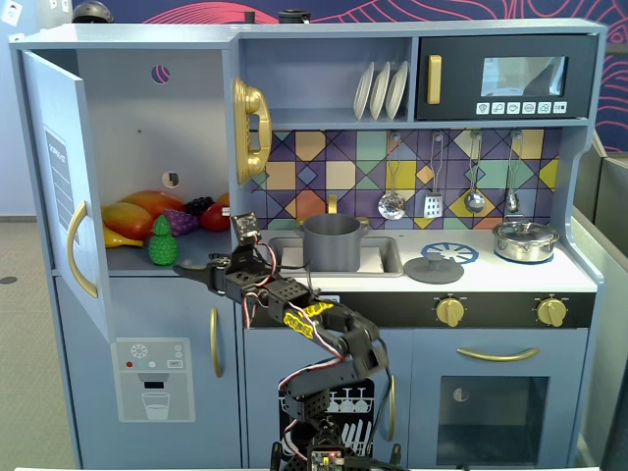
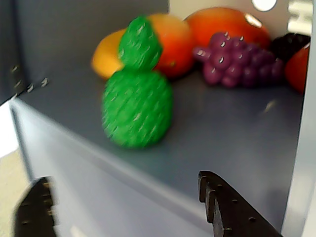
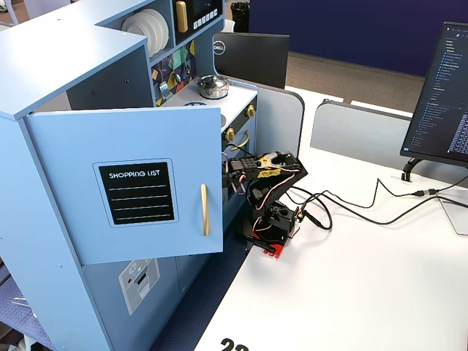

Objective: Pick up the green pineapple from the left cabinet and place it in the gray recipient

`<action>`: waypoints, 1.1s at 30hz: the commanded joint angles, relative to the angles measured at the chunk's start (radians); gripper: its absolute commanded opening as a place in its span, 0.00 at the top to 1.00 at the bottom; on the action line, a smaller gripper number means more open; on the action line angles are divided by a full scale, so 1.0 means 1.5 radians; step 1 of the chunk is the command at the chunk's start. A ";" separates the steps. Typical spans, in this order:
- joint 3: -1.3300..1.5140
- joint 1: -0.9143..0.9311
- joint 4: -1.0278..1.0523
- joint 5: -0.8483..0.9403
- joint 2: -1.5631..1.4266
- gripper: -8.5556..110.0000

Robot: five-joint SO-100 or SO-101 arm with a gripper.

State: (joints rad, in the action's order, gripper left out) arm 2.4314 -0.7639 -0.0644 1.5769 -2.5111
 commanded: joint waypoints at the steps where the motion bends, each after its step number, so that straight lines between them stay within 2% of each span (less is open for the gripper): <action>1: -0.090 0.006 -0.064 -0.004 0.079 0.62; 10: -0.202 -0.006 -0.146 -0.006 0.244 0.61; 27: -0.420 -0.042 -0.157 -0.016 0.484 0.62; 30: -0.463 -0.042 -0.164 -0.009 0.530 0.66; 33: -0.494 -0.046 -0.179 0.017 0.560 0.80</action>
State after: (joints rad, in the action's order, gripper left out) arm 1.8086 -0.8145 -0.2869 1.5693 -1.6920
